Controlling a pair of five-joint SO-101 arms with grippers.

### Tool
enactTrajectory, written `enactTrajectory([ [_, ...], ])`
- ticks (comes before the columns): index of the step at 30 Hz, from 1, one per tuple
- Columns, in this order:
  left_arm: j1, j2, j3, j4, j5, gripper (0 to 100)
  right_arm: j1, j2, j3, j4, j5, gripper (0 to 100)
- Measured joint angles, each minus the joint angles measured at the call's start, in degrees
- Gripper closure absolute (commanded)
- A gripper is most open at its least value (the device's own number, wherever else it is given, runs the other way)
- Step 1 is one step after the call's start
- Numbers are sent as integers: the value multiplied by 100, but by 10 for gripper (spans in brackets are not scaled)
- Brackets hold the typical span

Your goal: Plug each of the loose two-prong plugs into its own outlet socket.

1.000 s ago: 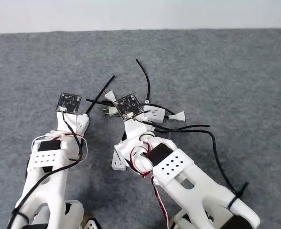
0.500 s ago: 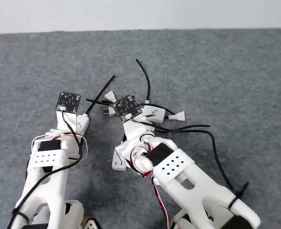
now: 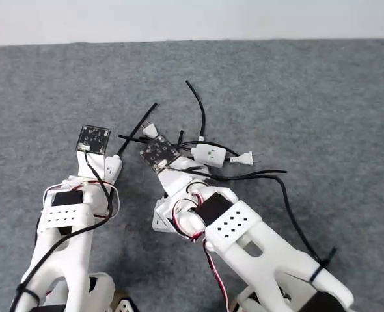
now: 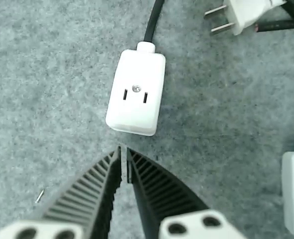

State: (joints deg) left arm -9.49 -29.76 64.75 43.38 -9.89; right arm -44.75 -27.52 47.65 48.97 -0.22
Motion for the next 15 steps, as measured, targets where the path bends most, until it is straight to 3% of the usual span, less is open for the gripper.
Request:
enactTrajectory([
  [15,0,0,18,0,0,987,-88,0,-237,185,281,986],
])
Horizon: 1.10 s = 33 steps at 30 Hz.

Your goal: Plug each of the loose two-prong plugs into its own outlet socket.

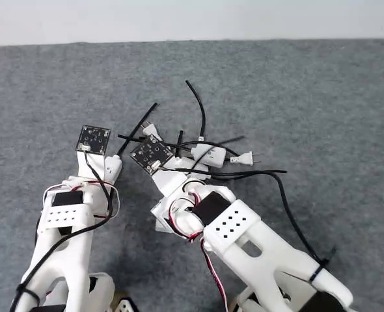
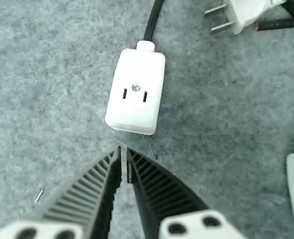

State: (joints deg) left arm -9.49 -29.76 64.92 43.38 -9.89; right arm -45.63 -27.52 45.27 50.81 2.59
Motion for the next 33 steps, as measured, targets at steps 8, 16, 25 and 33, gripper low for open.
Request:
enactTrajectory([
  [8,0,0,0,-9,0,987,0,0,0,185,70,890],
  [16,0,-18,18,-9,0,987,686,0,-554,1108,79,976],
  [25,1037,-1169,598,826,26,987,1802,0,-492,1125,-492,905],
  [33,1169,-3059,1609,905,26,985,1626,0,316,176,-1820,831],
])
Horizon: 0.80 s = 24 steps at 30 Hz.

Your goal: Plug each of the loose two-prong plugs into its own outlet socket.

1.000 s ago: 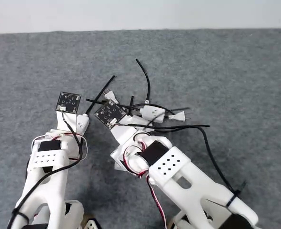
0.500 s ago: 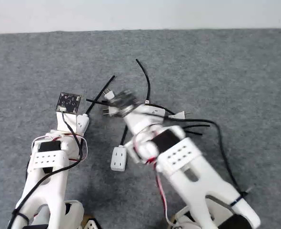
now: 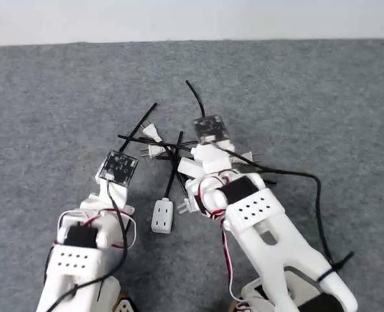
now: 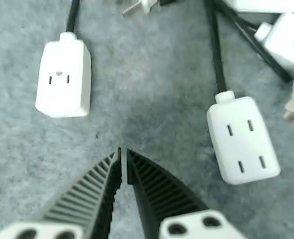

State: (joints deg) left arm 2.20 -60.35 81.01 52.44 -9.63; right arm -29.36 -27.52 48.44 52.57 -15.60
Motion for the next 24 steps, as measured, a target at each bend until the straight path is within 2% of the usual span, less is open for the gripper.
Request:
enactTrajectory([
  [4,-18,-352,149,-9,0,985,26,0,475,-712,-598,844],
  [9,-18,-396,149,-9,0,985,35,273,607,-1081,-809,844],
  [15,-18,-396,149,-9,0,985,352,1538,-9,-1064,-1029,844],
  [19,-18,-396,149,-9,0,985,510,2312,-949,-475,-1064,850],
  [24,-18,-396,149,-9,-141,985,527,2549,-1266,-273,-1064,998],
])
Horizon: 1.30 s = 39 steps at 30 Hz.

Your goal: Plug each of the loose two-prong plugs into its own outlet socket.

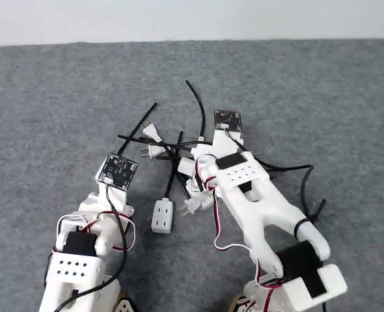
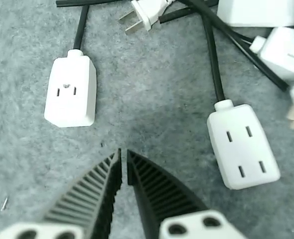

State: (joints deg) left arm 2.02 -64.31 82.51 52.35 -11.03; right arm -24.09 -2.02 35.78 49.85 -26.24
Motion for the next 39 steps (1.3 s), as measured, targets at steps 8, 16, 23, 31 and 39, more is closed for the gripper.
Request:
enactTrajectory([
  [8,0,0,9,0,-53,985,422,-264,88,255,360,991],
  [16,0,-35,79,-18,-53,985,668,-985,360,378,914,991],
  [23,0,-35,79,-18,-79,985,1143,-1723,-193,2171,2945,991],
  [31,0,-35,79,-18,-88,985,2857,-1846,-765,3437,5213,991],
  [39,0,-35,79,-18,-88,985,3745,-1829,-800,3270,6514,988],
])
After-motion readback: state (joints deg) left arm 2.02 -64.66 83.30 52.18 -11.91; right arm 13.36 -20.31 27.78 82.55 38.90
